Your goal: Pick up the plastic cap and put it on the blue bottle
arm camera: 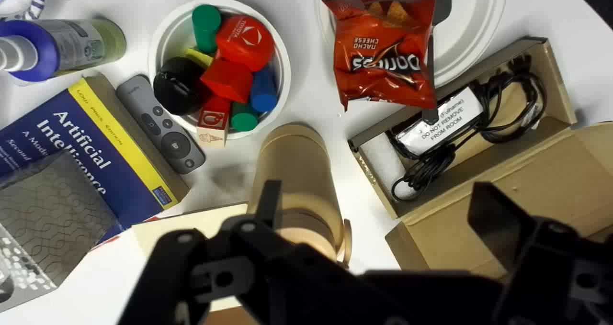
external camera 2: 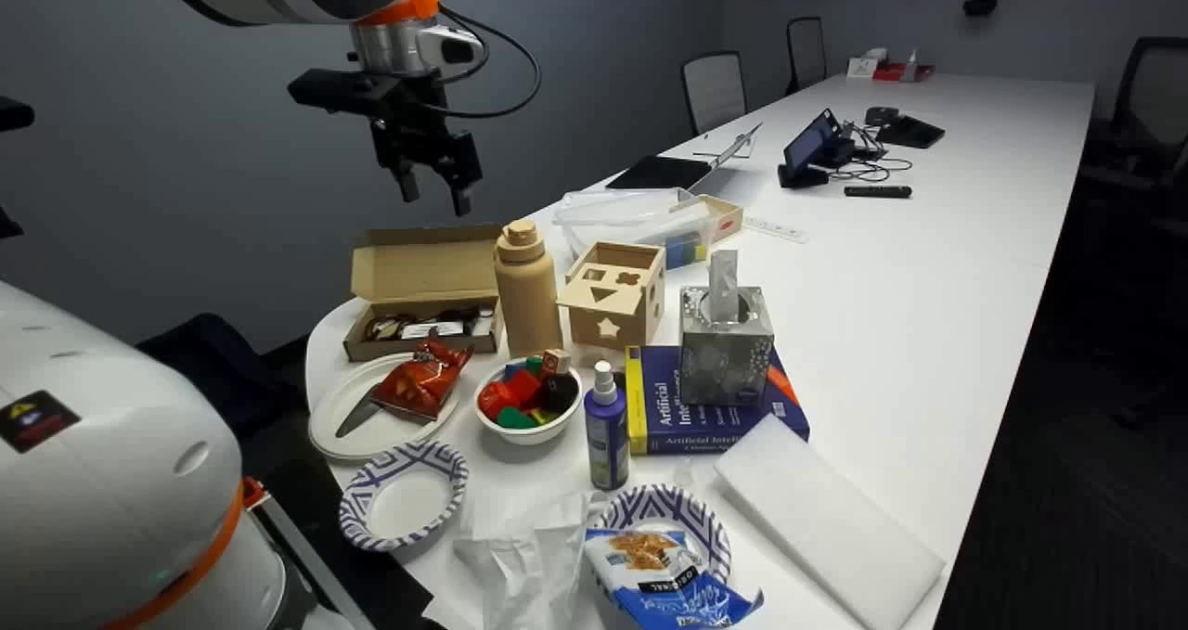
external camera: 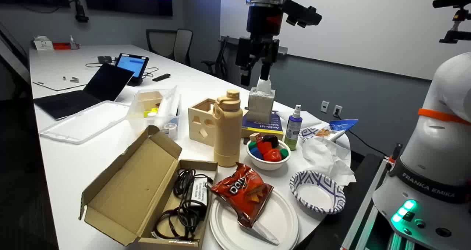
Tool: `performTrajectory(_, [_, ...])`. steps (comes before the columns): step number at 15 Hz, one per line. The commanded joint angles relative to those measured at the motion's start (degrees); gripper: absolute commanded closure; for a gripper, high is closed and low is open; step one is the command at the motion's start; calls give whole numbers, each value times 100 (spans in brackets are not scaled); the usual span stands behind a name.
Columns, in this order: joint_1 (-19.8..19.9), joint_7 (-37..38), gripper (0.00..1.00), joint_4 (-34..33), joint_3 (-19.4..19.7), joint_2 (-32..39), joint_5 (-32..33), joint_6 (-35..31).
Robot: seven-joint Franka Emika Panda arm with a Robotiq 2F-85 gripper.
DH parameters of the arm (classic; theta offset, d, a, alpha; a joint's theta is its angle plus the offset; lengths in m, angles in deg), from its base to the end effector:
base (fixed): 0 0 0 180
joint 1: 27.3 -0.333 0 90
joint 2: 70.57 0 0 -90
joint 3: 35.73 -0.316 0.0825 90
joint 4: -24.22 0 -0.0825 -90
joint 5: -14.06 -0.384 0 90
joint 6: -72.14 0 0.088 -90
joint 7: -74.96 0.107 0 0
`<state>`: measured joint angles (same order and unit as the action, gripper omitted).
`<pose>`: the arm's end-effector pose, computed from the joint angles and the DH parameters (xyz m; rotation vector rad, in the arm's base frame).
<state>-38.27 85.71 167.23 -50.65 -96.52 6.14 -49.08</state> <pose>0.3678 0.1881 0.4451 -3.1024 -0.2711 -0.0898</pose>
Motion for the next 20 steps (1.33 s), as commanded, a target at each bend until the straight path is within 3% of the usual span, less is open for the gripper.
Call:
performTrajectory(1, [-51,21,0,-9,48,8,27,9])
performTrajectory(4, [-51,21,0,-9,47,8,27,9])
performTrajectory(8, [387,617,0,115,191,-162,263,-232])
performTrajectory(15, [1618,1481,0,324,666,-141,1388,-759])
performTrajectory(20, [2524,2571,0,533,764,176,2271,-1229])
